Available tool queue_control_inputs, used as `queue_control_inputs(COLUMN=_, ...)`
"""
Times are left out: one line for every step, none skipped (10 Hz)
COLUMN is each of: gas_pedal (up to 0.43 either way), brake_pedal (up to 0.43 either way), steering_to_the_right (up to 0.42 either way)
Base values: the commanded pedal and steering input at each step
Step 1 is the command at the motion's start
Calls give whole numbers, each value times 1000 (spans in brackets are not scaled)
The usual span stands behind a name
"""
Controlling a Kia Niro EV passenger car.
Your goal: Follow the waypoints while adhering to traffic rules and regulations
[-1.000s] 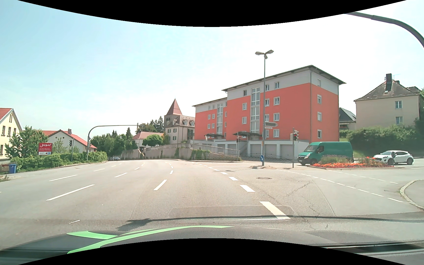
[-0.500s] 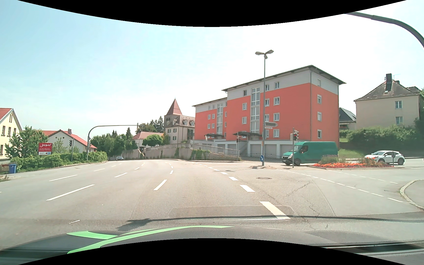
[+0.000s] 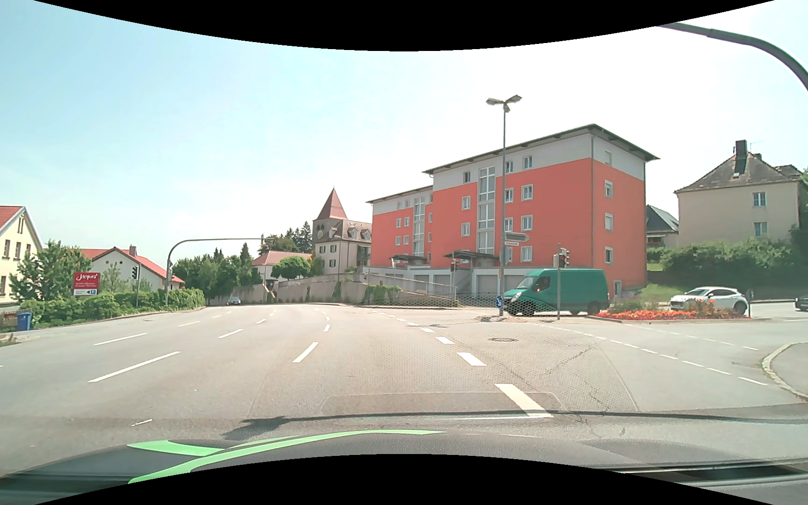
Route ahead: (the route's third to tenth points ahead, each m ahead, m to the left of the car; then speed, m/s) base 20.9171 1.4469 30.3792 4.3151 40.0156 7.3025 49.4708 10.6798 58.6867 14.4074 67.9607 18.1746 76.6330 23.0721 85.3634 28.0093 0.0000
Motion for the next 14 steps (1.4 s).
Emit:
queue_control_inputs(gas_pedal=0, brake_pedal=262, steering_to_the_right=3)
queue_control_inputs(gas_pedal=0, brake_pedal=262, steering_to_the_right=3)
queue_control_inputs(gas_pedal=0, brake_pedal=262, steering_to_the_right=3)
queue_control_inputs(gas_pedal=0, brake_pedal=262, steering_to_the_right=3)
queue_control_inputs(gas_pedal=0, brake_pedal=262, steering_to_the_right=3)
queue_control_inputs(gas_pedal=0, brake_pedal=262, steering_to_the_right=3)
queue_control_inputs(gas_pedal=0, brake_pedal=262, steering_to_the_right=3)
queue_control_inputs(gas_pedal=0, brake_pedal=262, steering_to_the_right=3)
queue_control_inputs(gas_pedal=0, brake_pedal=262, steering_to_the_right=3)
queue_control_inputs(gas_pedal=0, brake_pedal=262, steering_to_the_right=3)
queue_control_inputs(gas_pedal=0, brake_pedal=262, steering_to_the_right=3)
queue_control_inputs(gas_pedal=0, brake_pedal=262, steering_to_the_right=3)
queue_control_inputs(gas_pedal=0, brake_pedal=262, steering_to_the_right=3)
queue_control_inputs(gas_pedal=0, brake_pedal=262, steering_to_the_right=3)
